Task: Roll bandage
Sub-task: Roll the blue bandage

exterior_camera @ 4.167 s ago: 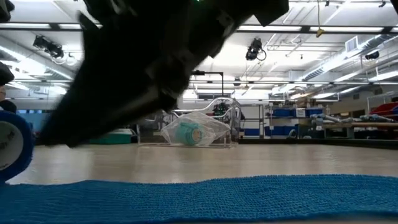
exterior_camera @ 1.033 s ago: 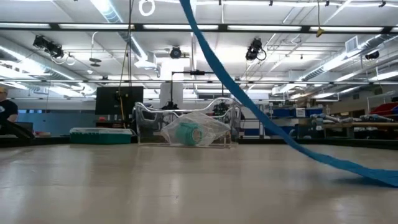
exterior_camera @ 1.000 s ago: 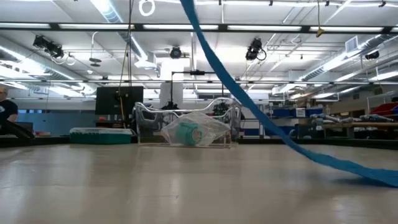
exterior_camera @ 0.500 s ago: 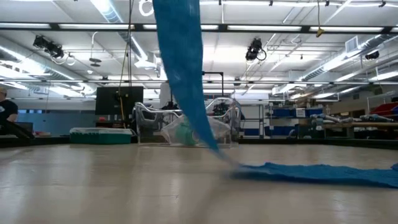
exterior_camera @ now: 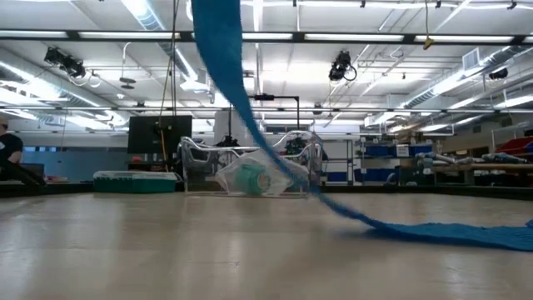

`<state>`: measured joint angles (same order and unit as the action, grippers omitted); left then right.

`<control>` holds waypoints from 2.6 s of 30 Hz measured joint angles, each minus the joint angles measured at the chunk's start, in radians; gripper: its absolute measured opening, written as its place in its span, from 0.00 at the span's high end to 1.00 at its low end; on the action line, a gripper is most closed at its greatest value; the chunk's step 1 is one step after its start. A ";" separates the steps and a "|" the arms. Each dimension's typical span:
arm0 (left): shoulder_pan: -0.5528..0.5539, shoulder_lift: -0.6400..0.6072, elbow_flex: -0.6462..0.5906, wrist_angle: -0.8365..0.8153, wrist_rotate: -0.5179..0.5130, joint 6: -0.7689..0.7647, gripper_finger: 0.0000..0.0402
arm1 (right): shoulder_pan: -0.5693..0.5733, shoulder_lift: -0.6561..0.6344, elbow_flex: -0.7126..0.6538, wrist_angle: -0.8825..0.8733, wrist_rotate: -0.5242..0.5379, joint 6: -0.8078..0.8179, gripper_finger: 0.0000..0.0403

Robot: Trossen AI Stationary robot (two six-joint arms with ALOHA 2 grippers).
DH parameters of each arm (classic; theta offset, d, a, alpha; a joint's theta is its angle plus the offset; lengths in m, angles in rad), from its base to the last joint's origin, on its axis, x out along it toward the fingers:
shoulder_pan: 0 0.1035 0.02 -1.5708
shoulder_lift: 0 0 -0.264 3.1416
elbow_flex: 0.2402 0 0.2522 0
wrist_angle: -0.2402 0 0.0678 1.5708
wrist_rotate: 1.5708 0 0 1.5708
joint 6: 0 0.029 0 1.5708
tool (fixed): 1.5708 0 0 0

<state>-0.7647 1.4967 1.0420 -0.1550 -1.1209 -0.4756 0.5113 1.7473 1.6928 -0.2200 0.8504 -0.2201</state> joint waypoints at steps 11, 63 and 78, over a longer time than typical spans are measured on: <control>0.076 -0.001 0.000 -0.046 0.018 -0.049 0.44 | -0.073 -0.007 0.000 -0.047 -0.089 -0.018 1.00; 0.630 -0.028 -0.303 0.697 0.785 0.277 0.44 | -0.471 -0.353 -0.722 0.497 -0.508 -0.053 1.00; 0.680 -0.241 0.358 0.016 0.896 0.171 0.44 | -0.510 -0.462 -0.134 0.001 -0.607 0.170 1.00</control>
<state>-0.0849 1.2557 1.4003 -0.1394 -0.2246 -0.3047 0.0010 1.2852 1.5592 -0.2189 0.2431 -0.0498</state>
